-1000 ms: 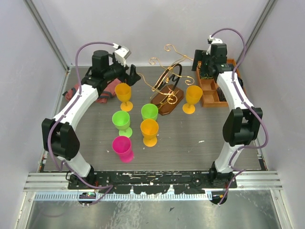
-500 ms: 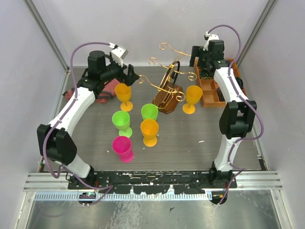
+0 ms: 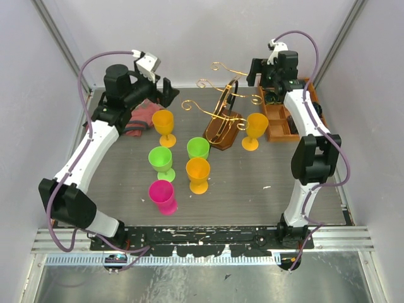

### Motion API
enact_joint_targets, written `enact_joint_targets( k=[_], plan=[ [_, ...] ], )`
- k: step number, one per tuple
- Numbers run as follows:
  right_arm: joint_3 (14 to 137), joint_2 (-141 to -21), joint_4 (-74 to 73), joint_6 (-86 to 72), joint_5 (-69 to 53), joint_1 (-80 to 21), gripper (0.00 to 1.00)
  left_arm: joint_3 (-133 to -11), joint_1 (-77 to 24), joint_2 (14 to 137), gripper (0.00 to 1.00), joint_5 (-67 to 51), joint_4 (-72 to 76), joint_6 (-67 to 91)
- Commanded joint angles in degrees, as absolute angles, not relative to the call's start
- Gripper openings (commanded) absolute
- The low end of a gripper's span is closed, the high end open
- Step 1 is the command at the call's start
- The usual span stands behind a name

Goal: Place the wine glass upside down on the wine glass rack

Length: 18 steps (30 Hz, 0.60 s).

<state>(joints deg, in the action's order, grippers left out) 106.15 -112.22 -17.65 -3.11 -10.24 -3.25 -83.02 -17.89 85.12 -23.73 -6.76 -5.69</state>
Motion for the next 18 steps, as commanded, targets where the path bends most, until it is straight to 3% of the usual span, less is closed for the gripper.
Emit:
enact_joint_targets(
  k=[1,10,18],
  plan=[
    [104.32,-103.50,-15.64,-1.38,-11.09,-3.25,1.00,-89.05,-17.76,84.77,0.98,-21.80,-5.16,-4.67],
    [98.41,-97.69,-17.65,0.18,-8.20,-3.25,1.00,-93.48,-17.76,92.04,0.98,-22.95,-1.57,-4.22],
    [94.35,-89.20,-18.93,-1.05,4.68,-2.89,1.00,-99.15,-17.78,99.11,0.98,-22.73,1.50,-0.08]
  ],
)
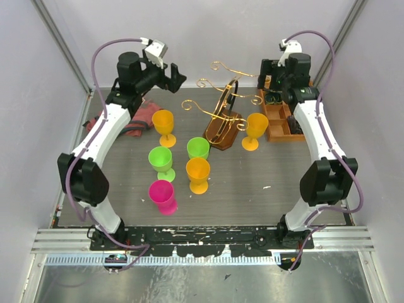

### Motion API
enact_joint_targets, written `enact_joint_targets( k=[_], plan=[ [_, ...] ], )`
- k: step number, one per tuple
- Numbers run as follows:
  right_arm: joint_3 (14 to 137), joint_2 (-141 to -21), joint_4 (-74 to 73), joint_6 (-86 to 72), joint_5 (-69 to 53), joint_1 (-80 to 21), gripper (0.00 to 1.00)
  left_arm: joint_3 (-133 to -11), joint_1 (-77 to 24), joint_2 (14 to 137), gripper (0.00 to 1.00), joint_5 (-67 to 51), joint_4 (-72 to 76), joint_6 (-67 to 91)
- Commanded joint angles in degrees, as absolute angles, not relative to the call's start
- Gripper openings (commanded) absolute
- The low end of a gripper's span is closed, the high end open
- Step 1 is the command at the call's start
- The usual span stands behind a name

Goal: Place the wine glass upside down on the wine glass rack

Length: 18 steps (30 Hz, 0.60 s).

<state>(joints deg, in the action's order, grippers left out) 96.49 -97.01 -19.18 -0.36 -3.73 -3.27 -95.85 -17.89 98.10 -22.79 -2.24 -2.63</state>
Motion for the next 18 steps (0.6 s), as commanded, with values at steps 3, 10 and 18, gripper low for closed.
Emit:
enact_joint_targets(
  k=[3,10,18],
  plan=[
    [89.91,-85.05,-20.41,-1.49,6.74,-2.29,1.00,-102.05,-17.81,101.34,0.98,-22.58,0.25,0.08],
    [76.93,-77.19,-25.61,-2.70,8.25,-2.20,1.00,-106.77,-17.78,105.71,0.99,-23.56,-2.01,0.97],
    [70.73,-76.81,-27.69,-6.76,2.37,-2.20,0.98,-107.42,-17.89,107.38,1.00,-23.72,-2.02,2.55]
  ],
)
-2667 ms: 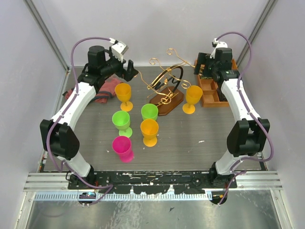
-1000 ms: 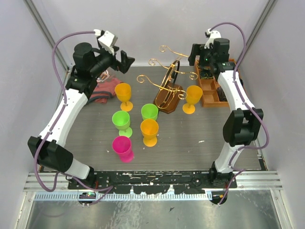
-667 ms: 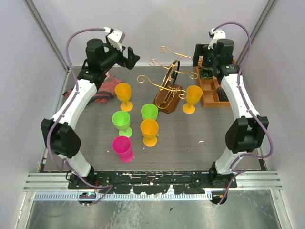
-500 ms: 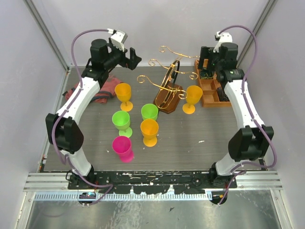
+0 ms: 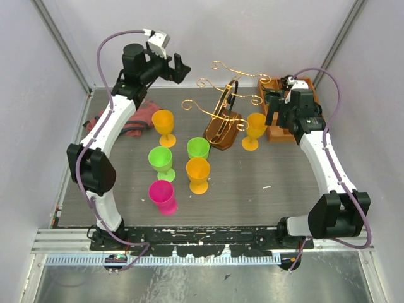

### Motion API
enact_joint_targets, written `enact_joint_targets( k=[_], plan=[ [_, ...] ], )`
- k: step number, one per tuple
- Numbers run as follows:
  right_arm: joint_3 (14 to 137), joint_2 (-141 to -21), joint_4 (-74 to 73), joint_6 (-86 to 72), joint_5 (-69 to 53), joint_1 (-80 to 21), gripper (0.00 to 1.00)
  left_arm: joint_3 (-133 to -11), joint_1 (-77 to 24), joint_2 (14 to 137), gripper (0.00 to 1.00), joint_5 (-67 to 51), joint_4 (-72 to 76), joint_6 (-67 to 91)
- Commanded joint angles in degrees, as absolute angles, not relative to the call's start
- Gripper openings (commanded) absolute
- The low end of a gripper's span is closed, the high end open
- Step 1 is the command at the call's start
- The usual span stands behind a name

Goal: Place the wine glass upside down on the wine glass rack

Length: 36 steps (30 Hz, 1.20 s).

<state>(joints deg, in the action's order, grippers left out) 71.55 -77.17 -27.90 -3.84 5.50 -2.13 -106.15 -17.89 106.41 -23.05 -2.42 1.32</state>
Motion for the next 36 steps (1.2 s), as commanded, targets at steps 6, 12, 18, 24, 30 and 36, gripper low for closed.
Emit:
enact_joint_targets(
  k=[6,12,18,24,30,36],
  plan=[
    [69.75,-79.76,-25.15,-7.62,0.91,-2.20,0.96,-106.42,-17.90,106.78,0.99,-23.60,-2.02,1.97],
    [70.72,-83.96,-24.17,-8.59,-0.55,-2.20,0.87,-104.91,-17.85,106.06,0.99,-22.83,-2.11,1.02],
    [70.43,-86.20,-24.16,-8.53,-0.99,-2.15,0.53,-104.83,-17.91,105.84,0.99,-22.33,-2.42,0.44],
    [72.50,-85.29,-26.24,-6.82,2.49,-2.20,0.16,-106.00,-17.85,105.79,1.00,-22.10,-3.52,0.60],
    [78.97,-83.08,-34.89,-3.43,8.97,-2.20,0.01,-108.78,-17.92,104.85,1.00,-21.67,-5.85,1.27],
    [89.42,-78.44,-44.28,0.10,21.71,-2.20,0.01,-105.71,-17.87,99.38,0.98,-15.29,-0.75,5.87]
  ],
)
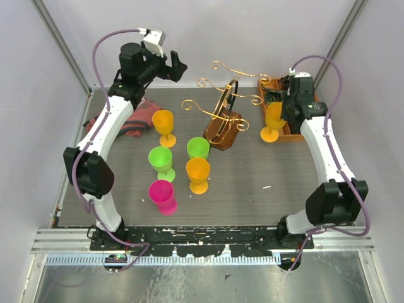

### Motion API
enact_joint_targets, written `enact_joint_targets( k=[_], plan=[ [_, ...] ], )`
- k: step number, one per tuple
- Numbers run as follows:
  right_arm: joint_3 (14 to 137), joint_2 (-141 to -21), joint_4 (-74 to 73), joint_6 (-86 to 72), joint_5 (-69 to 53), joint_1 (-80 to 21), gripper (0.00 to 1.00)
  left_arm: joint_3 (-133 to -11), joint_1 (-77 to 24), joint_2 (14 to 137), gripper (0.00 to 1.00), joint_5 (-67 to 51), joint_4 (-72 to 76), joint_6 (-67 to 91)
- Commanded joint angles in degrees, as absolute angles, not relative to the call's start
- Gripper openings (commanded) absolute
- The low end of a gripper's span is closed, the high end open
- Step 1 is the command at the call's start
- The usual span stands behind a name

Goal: Place the wine glass upside down on the wine glass rack

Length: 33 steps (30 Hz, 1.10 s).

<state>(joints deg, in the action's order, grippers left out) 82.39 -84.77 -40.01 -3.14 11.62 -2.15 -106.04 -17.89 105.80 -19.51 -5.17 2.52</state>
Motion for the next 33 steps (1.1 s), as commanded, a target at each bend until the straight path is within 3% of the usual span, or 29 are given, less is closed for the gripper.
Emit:
enact_joint_targets(
  k=[1,6,9,17,26,33],
  plan=[
    [90.80,-77.80,-44.59,1.13,23.65,-2.20,0.01,-105.50,-17.88,98.79,0.98,-14.79,-0.07,6.80],
    [97.40,-76.71,-42.47,5.20,29.13,-2.20,0.01,-107.00,-17.81,97.97,0.98,-12.55,0.10,15.11],
    [97.53,-75.07,-34.14,7.42,26.42,-2.18,0.01,-110.51,-17.83,99.20,0.98,-17.29,-0.87,18.91],
    [76.22,-66.53,19.43,3.84,2.70,-2.35,0.01,-112.66,-17.77,99.47,0.94,-16.08,2.76,34.48],
    [74.79,-77.48,52.28,1.14,-7.54,-10.46,0.01,-107.07,-17.45,97.13,0.97,-8.00,4.21,70.77],
    [76.87,-87.27,65.50,2.54,-9.01,-17.44,0.01,-97.75,-17.60,96.44,0.81,-8.82,15.97,98.25]
  ],
)
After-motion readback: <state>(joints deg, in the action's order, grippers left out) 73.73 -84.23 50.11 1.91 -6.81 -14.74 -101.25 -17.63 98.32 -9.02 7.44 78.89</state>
